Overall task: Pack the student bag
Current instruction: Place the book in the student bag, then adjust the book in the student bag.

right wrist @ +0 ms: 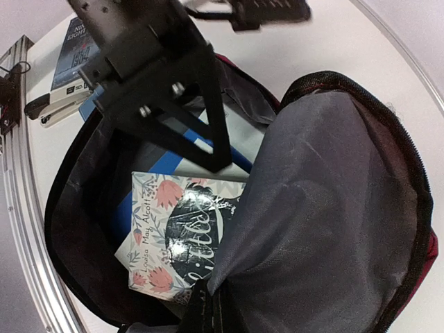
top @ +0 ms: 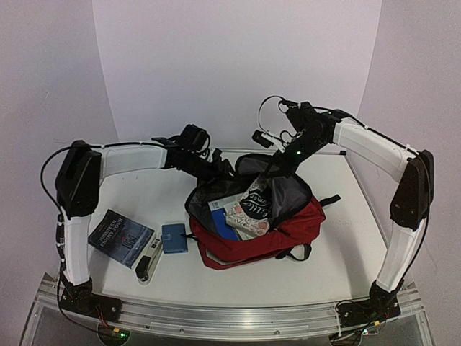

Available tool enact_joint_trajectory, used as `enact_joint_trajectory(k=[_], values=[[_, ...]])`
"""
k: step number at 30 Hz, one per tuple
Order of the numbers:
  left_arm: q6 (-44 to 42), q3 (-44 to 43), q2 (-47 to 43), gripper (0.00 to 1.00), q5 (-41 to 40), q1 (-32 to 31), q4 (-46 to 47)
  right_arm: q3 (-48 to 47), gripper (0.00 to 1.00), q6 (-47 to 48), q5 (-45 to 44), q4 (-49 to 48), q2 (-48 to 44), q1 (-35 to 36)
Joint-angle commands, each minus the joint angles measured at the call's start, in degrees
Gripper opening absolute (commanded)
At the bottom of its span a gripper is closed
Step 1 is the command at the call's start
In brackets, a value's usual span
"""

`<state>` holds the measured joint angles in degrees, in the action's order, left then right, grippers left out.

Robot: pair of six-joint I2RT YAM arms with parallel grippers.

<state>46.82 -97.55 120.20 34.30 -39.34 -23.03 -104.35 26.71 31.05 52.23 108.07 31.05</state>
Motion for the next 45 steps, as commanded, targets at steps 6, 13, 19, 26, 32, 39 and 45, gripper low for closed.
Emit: enact_joint_trajectory(k=[6,13,19,26,32,39,45], values=[[12.4,22.7,-19.9,0.66,-17.2,-7.4,12.7,1.0,0.00,-9.8,-2.3,-6.3,-2.5,0.1],[18.4,28.9,-19.6,0.66,-16.6,-9.1,19.4,-2.2,0.00,-18.5,-7.0,-10.5,0.8,0.1],[20.9,29.6,-16.3,0.68,-13.8,-9.4,21.7,-4.7,0.00,-22.8,-8.2,-12.1,3.6,0.1],[21.5,27.6,-11.3,0.69,-9.7,-9.8,24.3,-1.4,0.00,-22.7,-7.5,-12.2,2.0,0.1],[21.3,28.2,-11.9,0.73,-10.8,-10.9,23.4,2.6,0.00,-21.3,-7.5,-12.2,0.0,0.1],[19.2,26.2,-9.8,0.47,-11.6,-11.2,26.4,6.0,0.00,-17.8,-6.2,-12.0,-1.6,0.1],[15.5,21.7,-9.4,0.22,-13.9,-9.4,24.7,9.3,0.00,-13.2,-6.6,-11.4,-4.7,0.1]])
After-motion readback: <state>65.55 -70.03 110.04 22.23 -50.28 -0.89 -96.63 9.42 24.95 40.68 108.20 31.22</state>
